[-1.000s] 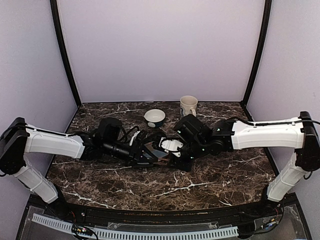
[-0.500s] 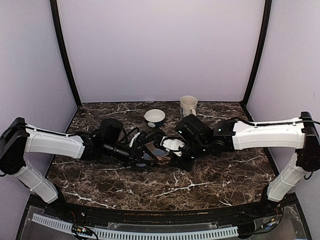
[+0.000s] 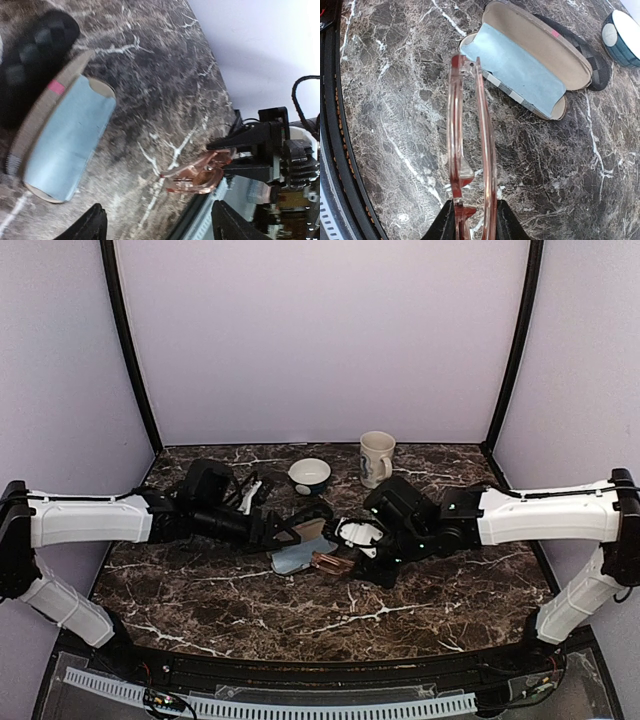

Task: Organize the sunglasses
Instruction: Pass from the left arm to the right

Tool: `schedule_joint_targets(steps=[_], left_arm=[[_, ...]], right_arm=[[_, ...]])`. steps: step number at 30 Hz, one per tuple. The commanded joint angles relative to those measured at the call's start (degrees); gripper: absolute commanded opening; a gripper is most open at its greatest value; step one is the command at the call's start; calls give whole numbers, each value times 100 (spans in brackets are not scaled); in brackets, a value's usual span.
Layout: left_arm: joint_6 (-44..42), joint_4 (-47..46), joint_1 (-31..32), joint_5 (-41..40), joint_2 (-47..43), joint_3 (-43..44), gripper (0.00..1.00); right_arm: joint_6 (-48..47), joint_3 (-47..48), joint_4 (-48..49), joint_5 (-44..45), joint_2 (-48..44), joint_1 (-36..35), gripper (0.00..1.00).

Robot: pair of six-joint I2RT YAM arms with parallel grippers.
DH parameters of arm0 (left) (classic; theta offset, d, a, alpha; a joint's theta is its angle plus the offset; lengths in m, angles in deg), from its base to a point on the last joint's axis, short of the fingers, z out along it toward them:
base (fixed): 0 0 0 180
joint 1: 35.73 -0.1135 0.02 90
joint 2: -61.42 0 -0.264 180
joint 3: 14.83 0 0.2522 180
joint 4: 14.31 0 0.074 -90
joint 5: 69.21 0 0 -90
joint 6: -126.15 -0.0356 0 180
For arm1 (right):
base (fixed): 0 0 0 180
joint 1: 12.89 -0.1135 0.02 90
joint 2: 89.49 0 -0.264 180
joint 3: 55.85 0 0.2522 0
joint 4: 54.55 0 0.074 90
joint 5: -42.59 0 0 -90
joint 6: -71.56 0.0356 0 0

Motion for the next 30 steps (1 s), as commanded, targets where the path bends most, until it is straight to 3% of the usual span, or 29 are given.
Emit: schedule_joint_targets(steps=[1, 4, 11, 16, 22, 30], left_arm=[[-1514, 1155, -33, -1953, -321, 532, 76], [-1859, 1449, -63, -2492, -118, 765, 80], [-2458, 2200, -261, -2741, 800, 1557, 78], [-2730, 2404, -490, -2275, 1392, 1827, 78], [-2802, 1984, -512, -1267, 1751, 1879, 80], [-3332, 2406, -508, -1408, 2040, 2268, 64]], right_arm=[[144, -101, 336, -234, -288, 164, 25], [145, -134, 376, -408, -339, 279, 25], [135, -61, 365, -698, -280, 482, 25], [199, -136, 494, -772, -239, 526, 25], [262, -210, 588, -775, -199, 558, 24], [346, -391, 662, -730, -269, 625, 24]])
